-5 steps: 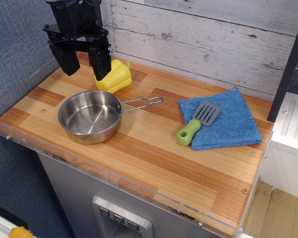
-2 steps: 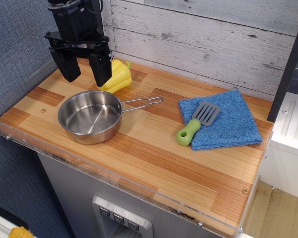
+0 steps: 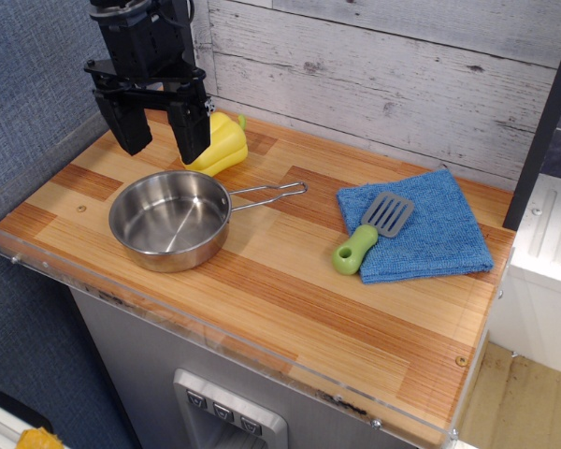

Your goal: Place the green spatula to the right of the silver pot.

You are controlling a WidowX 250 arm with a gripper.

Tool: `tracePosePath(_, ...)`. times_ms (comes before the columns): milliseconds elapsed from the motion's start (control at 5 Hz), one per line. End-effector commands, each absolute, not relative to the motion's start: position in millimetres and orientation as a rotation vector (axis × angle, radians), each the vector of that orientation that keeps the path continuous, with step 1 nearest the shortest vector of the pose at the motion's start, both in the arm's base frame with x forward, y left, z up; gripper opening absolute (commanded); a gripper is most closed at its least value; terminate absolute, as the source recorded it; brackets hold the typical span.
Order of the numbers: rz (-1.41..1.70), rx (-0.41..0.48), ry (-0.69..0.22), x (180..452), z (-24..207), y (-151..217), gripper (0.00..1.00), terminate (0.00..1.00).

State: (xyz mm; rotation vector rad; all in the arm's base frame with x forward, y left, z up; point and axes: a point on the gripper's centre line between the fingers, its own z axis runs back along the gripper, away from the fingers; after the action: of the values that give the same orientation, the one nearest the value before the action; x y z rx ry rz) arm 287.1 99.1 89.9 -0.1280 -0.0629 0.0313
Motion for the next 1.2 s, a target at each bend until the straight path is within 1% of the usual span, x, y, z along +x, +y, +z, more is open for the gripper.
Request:
tracePosePath(0,-0.092,-0.114,-0.157,301.4,116.9,34.1,1.0,0.0)
tracePosePath(200,-0.138,-0.113,-0.162,305.0,117.6,1.3,1.0,0.0)
tracePosePath(400,-0.14,-0.129,-0.133,306.7,98.9,-13.8,1.0,0.0)
tracePosePath(600,-0.11,-0.131,-0.085,308.9,61.5,-12.1,1.0,0.0)
tracePosePath(800,-0.113,-0.127,-0.045,314.3,34.6,-15.7,1.0,0.0)
tracePosePath(1000,-0.145,-0.12,-0.027,324.3,20.5,-29.6,1.0,0.0)
